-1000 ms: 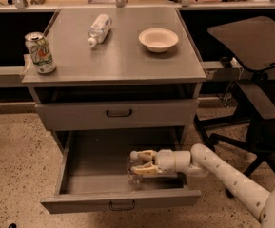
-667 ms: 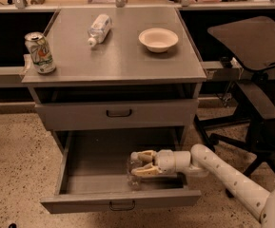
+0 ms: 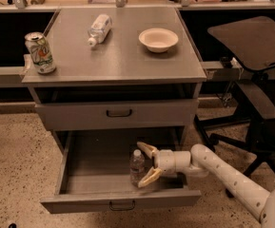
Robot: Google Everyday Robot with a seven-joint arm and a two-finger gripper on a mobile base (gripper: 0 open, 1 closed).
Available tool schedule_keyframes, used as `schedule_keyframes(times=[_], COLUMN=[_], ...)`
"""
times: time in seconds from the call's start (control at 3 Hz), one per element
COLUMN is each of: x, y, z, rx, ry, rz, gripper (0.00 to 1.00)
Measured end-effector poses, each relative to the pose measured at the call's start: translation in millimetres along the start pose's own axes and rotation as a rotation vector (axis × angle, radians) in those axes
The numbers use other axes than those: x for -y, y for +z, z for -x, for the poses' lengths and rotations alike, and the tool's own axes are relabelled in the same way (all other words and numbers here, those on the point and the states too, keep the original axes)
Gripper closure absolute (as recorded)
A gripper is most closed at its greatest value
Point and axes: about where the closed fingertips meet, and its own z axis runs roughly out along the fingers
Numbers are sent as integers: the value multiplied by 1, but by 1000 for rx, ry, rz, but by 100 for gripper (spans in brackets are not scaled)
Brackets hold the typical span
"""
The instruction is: Place water bottle into middle drawer
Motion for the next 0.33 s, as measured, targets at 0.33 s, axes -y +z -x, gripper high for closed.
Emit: schedule_keyframes(times=[0.33], x=[0], y=[0], z=[0], rx=[0], ry=[0], rz=[0], gripper=[0])
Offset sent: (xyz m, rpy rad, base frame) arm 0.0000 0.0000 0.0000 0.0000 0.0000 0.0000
